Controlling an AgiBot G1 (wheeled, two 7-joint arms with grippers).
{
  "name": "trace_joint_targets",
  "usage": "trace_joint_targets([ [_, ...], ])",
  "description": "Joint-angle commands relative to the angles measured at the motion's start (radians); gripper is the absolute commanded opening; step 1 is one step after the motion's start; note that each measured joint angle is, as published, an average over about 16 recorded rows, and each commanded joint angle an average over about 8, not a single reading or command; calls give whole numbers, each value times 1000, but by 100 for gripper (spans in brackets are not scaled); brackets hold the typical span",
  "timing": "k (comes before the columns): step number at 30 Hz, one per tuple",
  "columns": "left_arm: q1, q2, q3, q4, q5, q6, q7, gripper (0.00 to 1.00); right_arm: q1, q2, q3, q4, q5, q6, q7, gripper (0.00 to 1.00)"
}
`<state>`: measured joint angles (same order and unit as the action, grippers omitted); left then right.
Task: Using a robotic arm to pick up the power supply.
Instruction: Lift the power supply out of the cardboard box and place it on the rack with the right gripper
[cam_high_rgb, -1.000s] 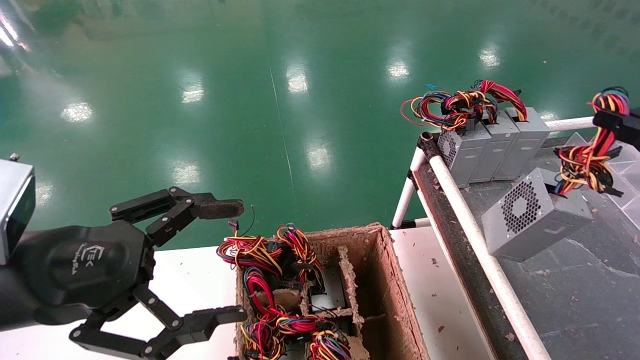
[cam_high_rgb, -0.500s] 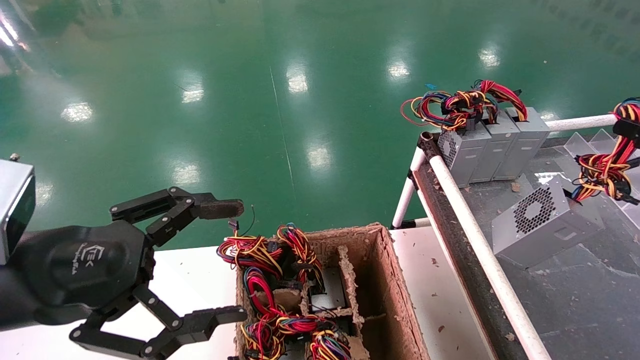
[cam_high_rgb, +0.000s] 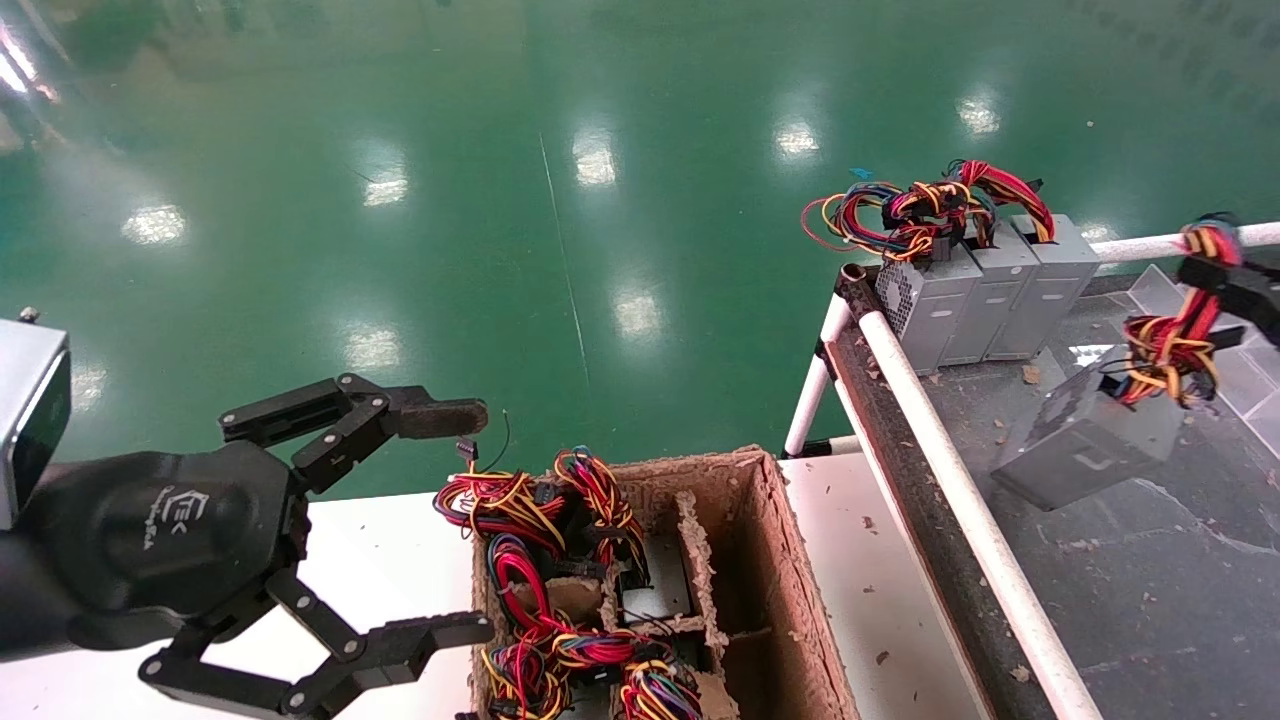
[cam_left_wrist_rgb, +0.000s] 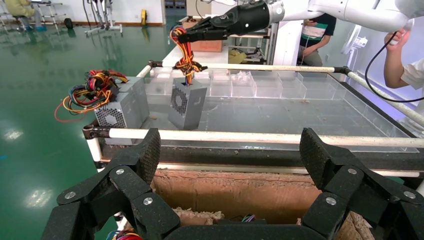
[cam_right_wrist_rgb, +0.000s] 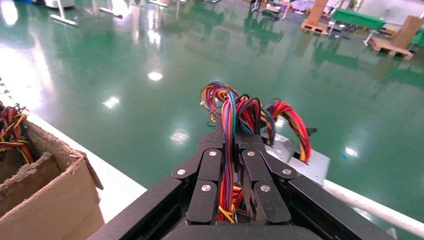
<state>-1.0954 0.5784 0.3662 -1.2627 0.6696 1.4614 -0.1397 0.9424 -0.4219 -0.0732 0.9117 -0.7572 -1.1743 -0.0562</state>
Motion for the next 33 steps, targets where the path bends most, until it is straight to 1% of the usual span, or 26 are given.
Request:
trace_joint_targets([
  [1,0,0,0,0,0,0,0,100,6,-6,-9,12,-9,7,8,0],
  [6,0,0,0,0,0,0,0,100,75,-56,-56,39,-72,54,26,0],
  [12,0,0,0,0,0,0,0,100,184,-128,-122,43,-162,102,47,0],
  [18,0,0,0,0,0,0,0,100,288,-202,-182,22,-253,144,52,0],
  [23,0,0,0,0,0,0,0,100,363,-262,-221,-23,-313,175,55,0],
  [24,0,0,0,0,0,0,0,100,377,-273,-227,-35,-321,177,57,5],
  [31,0,0,0,0,0,0,0,100,444,-317,-250,-108,-348,171,55,92],
  [32,0,0,0,0,0,0,0,100,448,-319,-251,-113,-349,168,52,100],
  [33,0,0,0,0,0,0,0,100,452,-321,-252,-117,-350,166,50,100],
])
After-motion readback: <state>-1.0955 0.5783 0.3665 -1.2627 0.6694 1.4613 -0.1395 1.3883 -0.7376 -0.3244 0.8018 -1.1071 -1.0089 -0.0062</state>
